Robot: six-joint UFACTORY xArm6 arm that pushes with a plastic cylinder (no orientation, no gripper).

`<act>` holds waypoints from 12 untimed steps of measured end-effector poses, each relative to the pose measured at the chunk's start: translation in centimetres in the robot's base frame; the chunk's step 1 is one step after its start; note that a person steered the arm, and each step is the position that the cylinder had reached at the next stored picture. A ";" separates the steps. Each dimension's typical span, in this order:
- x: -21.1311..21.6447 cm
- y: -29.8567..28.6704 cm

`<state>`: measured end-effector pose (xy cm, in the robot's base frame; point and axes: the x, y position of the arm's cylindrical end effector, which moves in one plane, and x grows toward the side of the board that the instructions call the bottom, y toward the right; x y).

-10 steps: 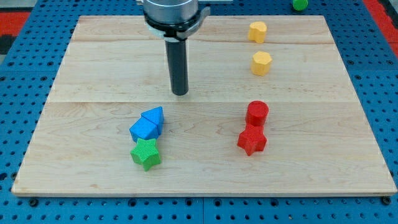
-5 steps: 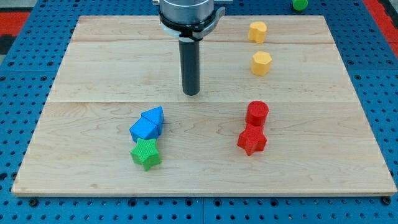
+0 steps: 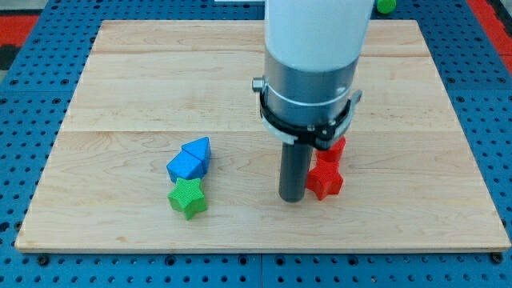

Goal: Push the red star into the red circle

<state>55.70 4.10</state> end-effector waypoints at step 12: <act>-2.9 5.6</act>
<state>52.80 9.74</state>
